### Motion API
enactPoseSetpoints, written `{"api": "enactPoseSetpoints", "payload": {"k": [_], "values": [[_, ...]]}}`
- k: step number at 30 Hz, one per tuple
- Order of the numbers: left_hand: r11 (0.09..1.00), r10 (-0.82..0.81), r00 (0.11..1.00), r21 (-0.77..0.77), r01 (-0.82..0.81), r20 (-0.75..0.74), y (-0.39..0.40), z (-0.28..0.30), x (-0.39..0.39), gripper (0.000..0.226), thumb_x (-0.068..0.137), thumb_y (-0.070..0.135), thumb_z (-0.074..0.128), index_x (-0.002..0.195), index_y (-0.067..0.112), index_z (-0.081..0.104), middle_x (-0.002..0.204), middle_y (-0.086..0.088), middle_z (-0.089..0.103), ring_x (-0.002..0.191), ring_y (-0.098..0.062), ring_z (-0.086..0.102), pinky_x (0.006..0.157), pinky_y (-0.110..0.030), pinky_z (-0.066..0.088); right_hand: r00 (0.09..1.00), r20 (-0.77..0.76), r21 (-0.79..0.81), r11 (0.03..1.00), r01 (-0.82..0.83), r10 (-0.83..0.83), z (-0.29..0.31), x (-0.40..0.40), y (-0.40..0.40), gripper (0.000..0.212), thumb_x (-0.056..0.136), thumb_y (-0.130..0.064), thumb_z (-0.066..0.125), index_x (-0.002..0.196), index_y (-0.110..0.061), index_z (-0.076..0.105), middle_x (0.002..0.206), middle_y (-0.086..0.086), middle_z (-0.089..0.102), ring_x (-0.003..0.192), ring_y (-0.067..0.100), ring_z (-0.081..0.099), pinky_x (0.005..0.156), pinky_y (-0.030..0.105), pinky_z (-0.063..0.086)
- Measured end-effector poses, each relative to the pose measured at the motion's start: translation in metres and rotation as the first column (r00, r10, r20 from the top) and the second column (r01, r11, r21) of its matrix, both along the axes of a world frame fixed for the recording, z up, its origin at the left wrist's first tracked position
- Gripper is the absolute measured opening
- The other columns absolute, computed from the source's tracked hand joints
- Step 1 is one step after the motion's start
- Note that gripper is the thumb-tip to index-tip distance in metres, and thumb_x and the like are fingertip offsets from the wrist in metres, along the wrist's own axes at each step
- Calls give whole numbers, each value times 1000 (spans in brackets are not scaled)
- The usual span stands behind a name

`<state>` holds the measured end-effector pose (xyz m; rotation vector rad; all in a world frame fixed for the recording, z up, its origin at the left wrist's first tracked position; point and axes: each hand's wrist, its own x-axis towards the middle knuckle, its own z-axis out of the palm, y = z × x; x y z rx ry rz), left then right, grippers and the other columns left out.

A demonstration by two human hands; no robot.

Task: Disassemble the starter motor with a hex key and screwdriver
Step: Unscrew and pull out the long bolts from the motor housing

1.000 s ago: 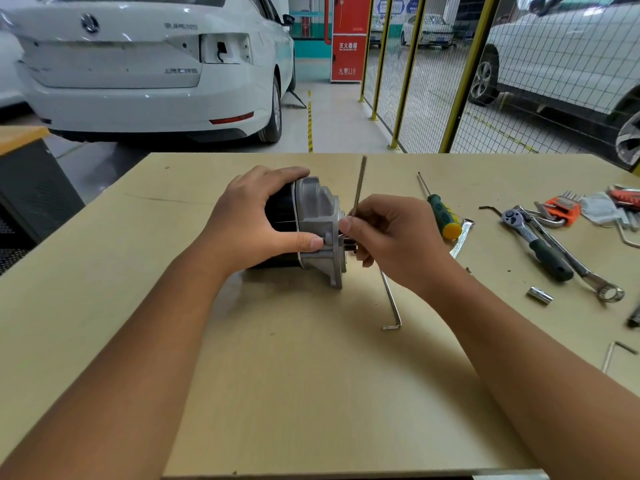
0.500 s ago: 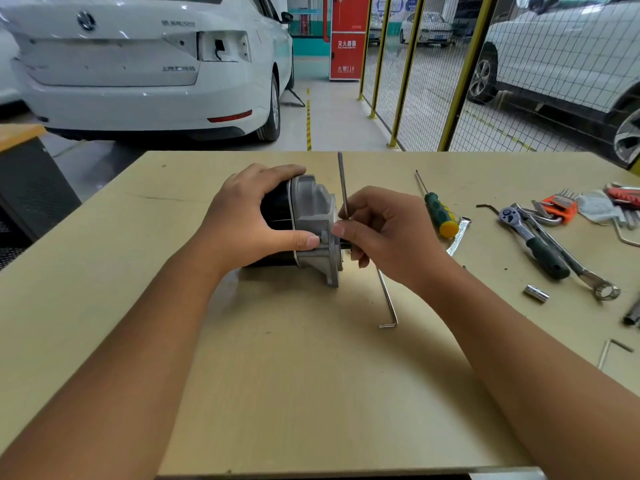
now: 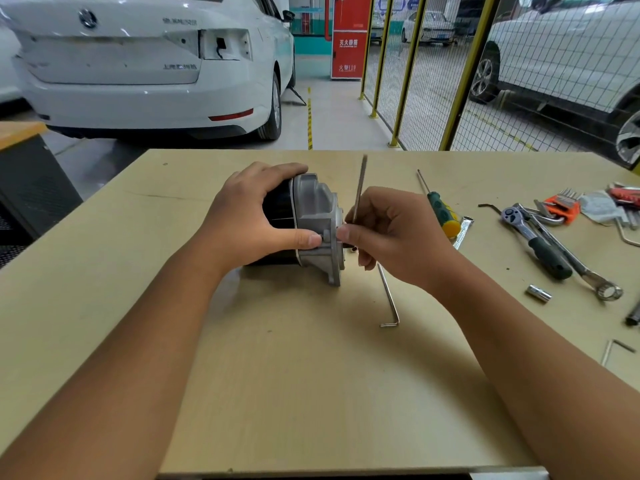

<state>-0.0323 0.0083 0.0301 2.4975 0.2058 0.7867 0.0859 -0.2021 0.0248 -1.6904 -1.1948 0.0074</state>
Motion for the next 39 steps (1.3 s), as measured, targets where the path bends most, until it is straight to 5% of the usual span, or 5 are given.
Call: {"api": "enactPoseSetpoints", "payload": {"k": [11,20,26,39], "values": [[1000,8,1000,16,-8,-7,0,1,-1,101,52,76,78,145,44,53,129,11,58,120,-18,54,103,-47,49,944,-327,67,996,66,-41,-5,-3,11,12,89,-14,77,96,-9,68,62,12,68,45,26,64,43,35,54],[1000,9,1000,16,-8,-7,0,1,-1,101,51,77,77,144,44,54,127,11,58,119,-18,55,103,-46,49,975,-219,83,995,60,-41,-2,-6,10,15,87,-10,78,96,-5,68,60,10,67,43,26,64,40,36,54],[1000,9,1000,22,-9,-9,0,1,-1,102,52,78,76,145,43,54,129,11,58,120,-18,54,103,-46,49,946,-311,82,989,125,-93,-4,-8,12,18,87,-14,79,92,-5,65,61,13,68,46,28,66,40,36,55],[1000,4,1000,23,-4,-2,1,0,-1,100,53,76,78,145,43,54,129,10,59,121,-18,55,104,-47,48,979,-203,61,998,11,2,-2,-6,8,16,87,-9,78,89,-4,63,60,11,66,45,27,66,42,38,56]]}}
